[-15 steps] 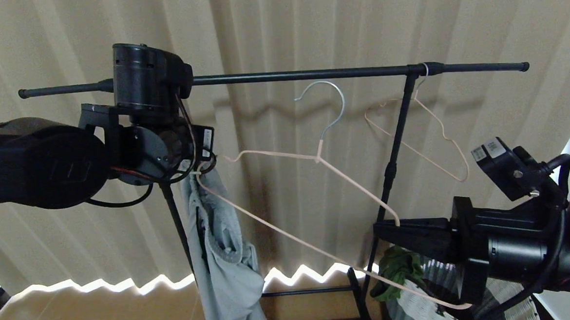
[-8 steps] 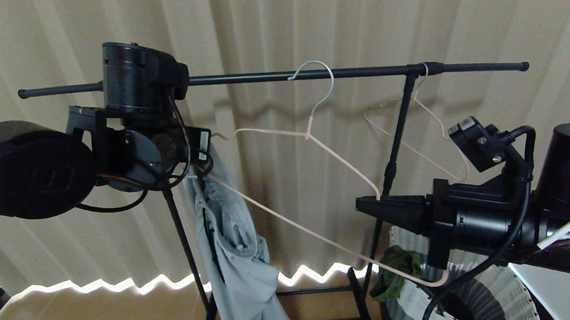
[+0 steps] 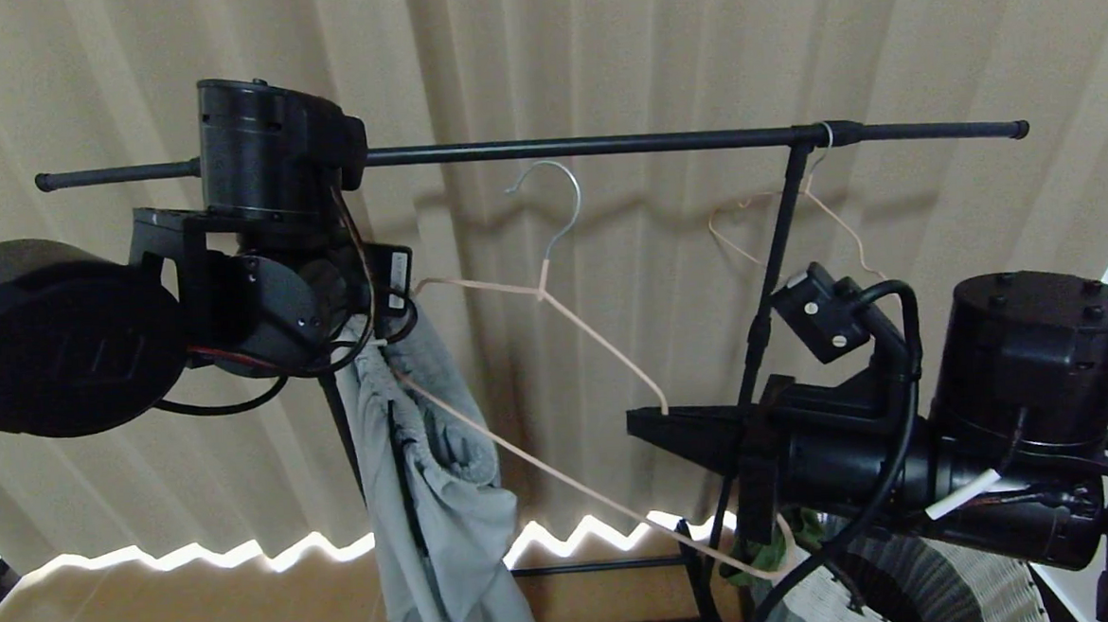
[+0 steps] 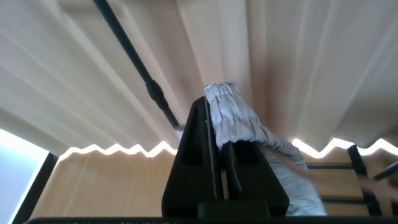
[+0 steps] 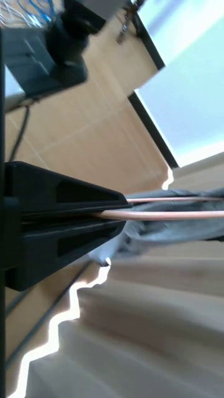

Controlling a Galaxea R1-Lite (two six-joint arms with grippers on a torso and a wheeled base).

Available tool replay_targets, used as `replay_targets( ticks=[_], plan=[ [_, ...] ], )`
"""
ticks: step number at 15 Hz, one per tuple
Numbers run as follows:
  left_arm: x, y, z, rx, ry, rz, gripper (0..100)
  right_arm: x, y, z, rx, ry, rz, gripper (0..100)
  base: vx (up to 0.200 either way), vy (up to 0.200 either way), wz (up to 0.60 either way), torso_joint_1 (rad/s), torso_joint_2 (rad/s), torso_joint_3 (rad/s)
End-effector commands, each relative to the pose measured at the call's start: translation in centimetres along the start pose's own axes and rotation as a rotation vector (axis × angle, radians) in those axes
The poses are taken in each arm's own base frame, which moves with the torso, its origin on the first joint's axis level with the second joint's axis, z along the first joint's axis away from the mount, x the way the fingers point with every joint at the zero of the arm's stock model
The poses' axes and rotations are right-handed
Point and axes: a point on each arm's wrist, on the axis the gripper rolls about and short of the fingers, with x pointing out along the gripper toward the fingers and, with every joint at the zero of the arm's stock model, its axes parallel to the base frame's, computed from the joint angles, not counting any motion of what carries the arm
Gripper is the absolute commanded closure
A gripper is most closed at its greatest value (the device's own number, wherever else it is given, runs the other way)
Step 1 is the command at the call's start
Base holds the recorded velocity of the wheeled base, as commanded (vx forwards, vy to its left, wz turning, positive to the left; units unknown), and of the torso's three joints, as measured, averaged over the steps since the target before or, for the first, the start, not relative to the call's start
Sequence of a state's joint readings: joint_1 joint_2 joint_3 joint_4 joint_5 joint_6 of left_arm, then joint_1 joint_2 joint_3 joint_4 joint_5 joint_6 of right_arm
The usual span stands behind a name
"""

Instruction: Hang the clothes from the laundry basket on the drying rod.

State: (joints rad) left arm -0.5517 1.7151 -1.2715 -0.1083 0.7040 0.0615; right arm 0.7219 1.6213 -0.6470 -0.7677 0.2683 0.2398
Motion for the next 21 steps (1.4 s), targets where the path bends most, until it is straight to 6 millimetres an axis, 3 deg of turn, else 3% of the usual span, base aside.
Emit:
replay_targets(
  ticks=[1, 10, 17, 21],
  plan=[
    [-0.5, -0.2, 0.1, 0.000, -0.008, -0.013, 100, 1.5, -0.5, -0.5, 0.003, 0.012, -0.012, 100, 0.000, 0.000, 0.00, 0.000, 0.00, 0.000],
    [-6.0, -2.5, 0.6, 0.063, -0.038, -0.180, 100, 4.7, -1.6, -0.1, 0.009, -0.018, -0.031, 100, 0.000, 0.000, 0.00, 0.000, 0.00, 0.000],
    [-8.3, -3.9, 0.5, 0.084, -0.069, -0.366, 100, 4.1, -2.1, 0.4, 0.008, -0.038, -0.051, 100, 0.000, 0.000, 0.00, 0.000, 0.00, 0.000],
    [-8.5, -3.9, 0.4, 0.064, -0.090, -0.387, 100, 3.5, -1.8, 0.9, 0.001, -0.057, -0.046, 100, 0.000, 0.000, 0.00, 0.000, 0.00, 0.000]
  ],
)
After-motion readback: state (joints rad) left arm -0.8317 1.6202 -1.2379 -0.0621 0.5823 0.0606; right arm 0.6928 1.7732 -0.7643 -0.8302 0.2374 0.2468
